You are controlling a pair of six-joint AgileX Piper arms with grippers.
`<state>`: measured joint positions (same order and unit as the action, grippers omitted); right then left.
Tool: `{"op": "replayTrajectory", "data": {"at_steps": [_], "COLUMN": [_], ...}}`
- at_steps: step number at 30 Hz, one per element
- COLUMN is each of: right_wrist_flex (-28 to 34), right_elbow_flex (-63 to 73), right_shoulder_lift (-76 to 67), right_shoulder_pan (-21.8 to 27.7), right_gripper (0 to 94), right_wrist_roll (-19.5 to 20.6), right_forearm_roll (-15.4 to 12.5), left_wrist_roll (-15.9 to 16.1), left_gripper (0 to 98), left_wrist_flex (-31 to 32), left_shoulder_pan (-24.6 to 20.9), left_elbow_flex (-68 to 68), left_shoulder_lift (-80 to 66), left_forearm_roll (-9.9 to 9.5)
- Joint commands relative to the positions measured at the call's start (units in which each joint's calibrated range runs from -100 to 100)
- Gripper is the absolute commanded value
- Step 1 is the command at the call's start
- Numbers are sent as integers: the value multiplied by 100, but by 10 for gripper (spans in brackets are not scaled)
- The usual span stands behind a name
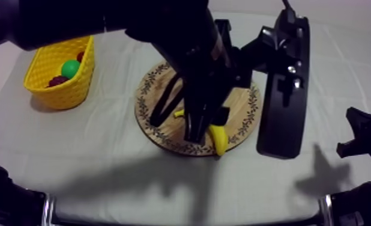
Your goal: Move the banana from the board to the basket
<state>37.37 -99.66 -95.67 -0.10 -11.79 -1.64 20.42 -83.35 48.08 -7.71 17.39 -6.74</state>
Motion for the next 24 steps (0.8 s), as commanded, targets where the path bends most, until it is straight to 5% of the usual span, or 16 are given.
{"op": "replayTrajectory", "data": {"at_steps": [1, 24], "right_wrist_flex": [-3, -3], "right_elbow_flex": [-1, -1], "right_shoulder_lift": [0, 0], "right_shoulder_pan": [2, 2], "right_gripper": [3, 3], "right_wrist_roll": [0, 0], "right_forearm_roll": [0, 0], "left_wrist_roll": [-32, -10], "left_gripper": [750, 868], "left_wrist_flex": [2, 328], "left_shoulder_pan": [6, -223], "left_elbow_flex": [52, 39], "left_shoulder_lift": [4, 1593], "left_forearm_roll": [-65, -221]}}
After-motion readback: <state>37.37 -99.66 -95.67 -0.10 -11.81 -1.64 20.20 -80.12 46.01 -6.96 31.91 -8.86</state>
